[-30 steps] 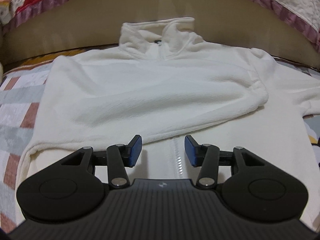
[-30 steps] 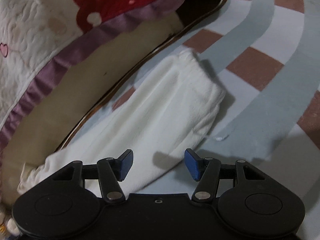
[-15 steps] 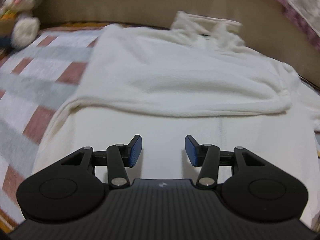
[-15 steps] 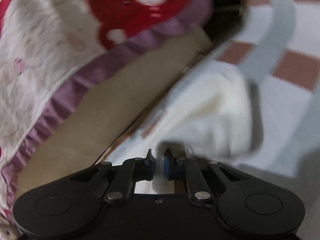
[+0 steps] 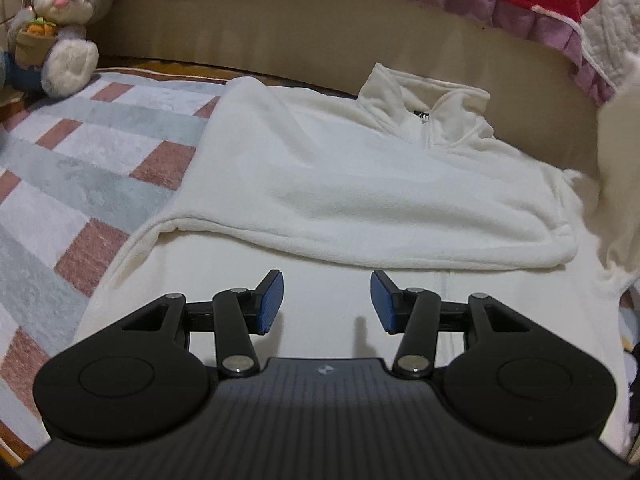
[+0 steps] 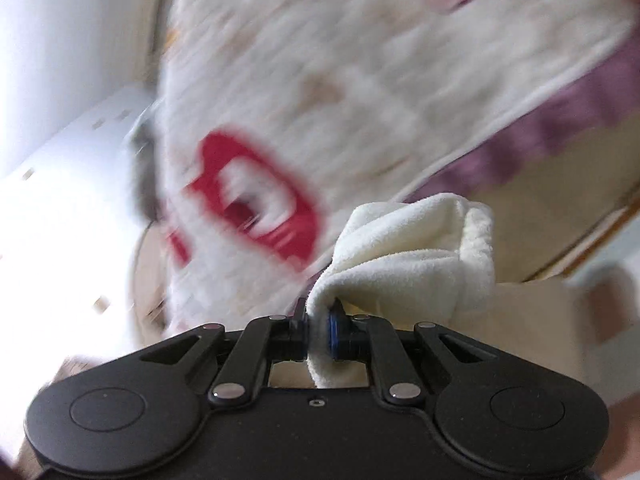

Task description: Fold clothes

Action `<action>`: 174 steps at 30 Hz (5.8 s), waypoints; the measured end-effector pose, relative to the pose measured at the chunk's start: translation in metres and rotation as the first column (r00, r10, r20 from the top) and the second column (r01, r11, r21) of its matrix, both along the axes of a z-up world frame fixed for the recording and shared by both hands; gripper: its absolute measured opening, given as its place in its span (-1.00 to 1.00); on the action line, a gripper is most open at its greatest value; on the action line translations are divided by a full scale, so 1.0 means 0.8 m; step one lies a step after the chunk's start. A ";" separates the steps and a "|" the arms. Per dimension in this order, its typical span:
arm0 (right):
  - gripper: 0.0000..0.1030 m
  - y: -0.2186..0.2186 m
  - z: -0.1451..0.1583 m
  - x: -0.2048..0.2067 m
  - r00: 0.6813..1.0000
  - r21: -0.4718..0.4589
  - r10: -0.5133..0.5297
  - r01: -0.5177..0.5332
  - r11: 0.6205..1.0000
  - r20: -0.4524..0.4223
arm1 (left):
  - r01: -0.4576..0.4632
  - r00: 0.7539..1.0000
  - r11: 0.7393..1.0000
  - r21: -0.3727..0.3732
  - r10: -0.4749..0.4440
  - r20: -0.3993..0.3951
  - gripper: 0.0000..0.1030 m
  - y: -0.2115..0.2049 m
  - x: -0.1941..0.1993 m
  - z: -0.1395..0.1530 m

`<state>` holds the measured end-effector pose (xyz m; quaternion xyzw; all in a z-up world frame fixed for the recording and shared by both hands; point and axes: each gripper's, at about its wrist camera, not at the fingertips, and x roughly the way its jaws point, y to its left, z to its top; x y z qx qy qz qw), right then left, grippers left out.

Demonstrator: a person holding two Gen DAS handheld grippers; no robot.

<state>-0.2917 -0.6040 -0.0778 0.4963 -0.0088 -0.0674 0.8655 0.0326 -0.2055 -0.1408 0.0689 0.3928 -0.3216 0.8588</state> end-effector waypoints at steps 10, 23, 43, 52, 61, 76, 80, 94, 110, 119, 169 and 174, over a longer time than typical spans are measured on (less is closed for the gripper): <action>-0.75 0.051 -0.012 0.069 0.993 0.069 0.119 -0.120 0.990 0.016 | -0.032 0.999 0.999 0.000 0.032 -0.009 -0.08 0.011 0.011 -0.014; -0.75 -0.012 -0.089 0.000 0.988 0.388 -0.031 -0.031 0.921 0.152 | 0.068 0.998 0.997 0.026 -0.068 0.008 -0.06 0.000 -0.006 -0.025; -0.75 0.006 -0.060 -0.062 0.910 0.227 -0.402 0.373 0.899 0.096 | 0.092 0.995 0.994 0.054 -0.094 0.034 -0.05 -0.006 -0.005 -0.026; -0.75 0.098 -0.021 0.139 1.000 -0.082 0.019 -0.018 0.996 0.019 | -0.009 0.999 1.000 0.011 0.009 0.046 -0.05 -0.002 0.027 -0.018; -0.27 0.142 -0.085 0.232 0.862 -0.088 0.385 -0.434 0.896 -0.331 | -0.138 0.989 0.984 -0.113 0.130 -0.071 -0.05 0.031 0.047 -0.033; 0.02 0.002 -0.102 0.206 0.724 -0.232 -0.139 -0.030 0.972 -0.675 | 0.127 0.986 0.985 -0.118 -0.113 0.121 0.19 -0.106 0.053 0.022; 0.03 -0.014 -0.114 0.221 0.699 -0.256 -0.140 -0.063 0.965 -0.702 | 0.207 0.963 0.975 -0.076 -0.190 0.191 0.44 -0.151 0.042 0.031; -0.66 -0.029 -0.168 0.219 0.735 -0.240 -0.138 -0.034 0.970 -0.664 | 0.149 0.881 0.987 0.053 -0.157 0.446 -0.85 -0.146 0.025 0.041; -0.81 -0.026 -0.139 0.229 0.671 -0.400 -0.308 0.018 0.916 -0.674 | -0.053 0.961 0.995 0.082 0.029 0.273 -0.04 -0.075 0.071 -0.020; -0.23 -0.005 -0.094 0.213 0.701 -0.348 -0.287 0.059 0.936 -0.653 | -0.042 0.953 0.998 0.040 0.028 0.301 0.17 -0.042 0.076 -0.003; 0.11 0.166 -0.108 0.279 0.358 -0.290 0.027 -0.796 0.531 -0.933 | -0.136 0.988 0.947 0.292 0.107 0.112 0.41 0.162 -0.046 0.016; 0.21 0.157 -0.050 0.260 0.422 -0.144 0.249 -0.707 0.693 -0.872 | -0.199 0.979 0.951 0.236 0.201 0.016 0.41 0.221 -0.094 0.005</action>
